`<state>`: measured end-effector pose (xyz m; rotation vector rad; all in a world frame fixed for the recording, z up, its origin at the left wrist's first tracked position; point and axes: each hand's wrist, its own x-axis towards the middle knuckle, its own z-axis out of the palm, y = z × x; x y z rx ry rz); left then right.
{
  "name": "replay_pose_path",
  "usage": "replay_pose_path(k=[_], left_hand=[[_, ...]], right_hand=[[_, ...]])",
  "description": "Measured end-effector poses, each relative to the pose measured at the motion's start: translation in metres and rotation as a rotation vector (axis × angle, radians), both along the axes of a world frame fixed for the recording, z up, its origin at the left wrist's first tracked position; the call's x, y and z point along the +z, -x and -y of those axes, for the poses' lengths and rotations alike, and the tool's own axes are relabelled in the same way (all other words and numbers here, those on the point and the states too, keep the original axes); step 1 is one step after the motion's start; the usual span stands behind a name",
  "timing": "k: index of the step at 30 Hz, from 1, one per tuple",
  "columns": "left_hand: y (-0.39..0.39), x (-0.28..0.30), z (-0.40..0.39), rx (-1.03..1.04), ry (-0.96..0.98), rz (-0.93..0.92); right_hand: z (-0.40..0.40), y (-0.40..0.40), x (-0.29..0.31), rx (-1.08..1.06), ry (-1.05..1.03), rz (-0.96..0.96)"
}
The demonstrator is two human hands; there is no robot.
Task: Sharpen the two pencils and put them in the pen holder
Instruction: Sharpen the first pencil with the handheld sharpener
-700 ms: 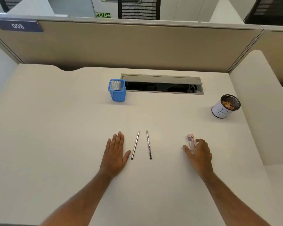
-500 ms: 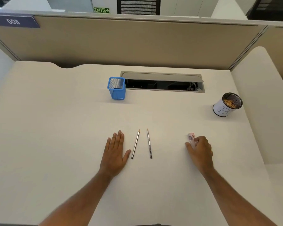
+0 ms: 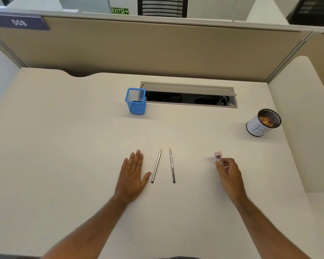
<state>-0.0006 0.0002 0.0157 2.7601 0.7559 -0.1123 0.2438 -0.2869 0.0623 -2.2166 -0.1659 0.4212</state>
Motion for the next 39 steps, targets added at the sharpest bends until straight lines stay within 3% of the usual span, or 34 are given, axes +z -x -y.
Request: replay_pose_path(k=[6, 12, 17, 27, 39], left_hand=[[-0.01, 0.017, 0.003, 0.172, 0.217, 0.141], [-0.025, 0.072, 0.026, 0.32, 0.477, 0.353], [-0.04, 0.12, 0.045, 0.283, 0.77, 0.48], [-0.046, 0.159, 0.058, 0.231, 1.066, 0.52], [-0.028, 0.163, 0.057, 0.358, 1.088, 0.541]], right_hand=[[-0.012, 0.023, 0.014, 0.087, -0.076, -0.071], [-0.032, 0.044, 0.037, 0.194, -0.208, -0.142], [-0.047, 0.064, 0.061, 0.277, -0.341, -0.185], [-0.067, 0.097, 0.083, 0.343, -0.439, -0.267], [-0.071, 0.114, 0.092, 0.323, -0.456, -0.439]])
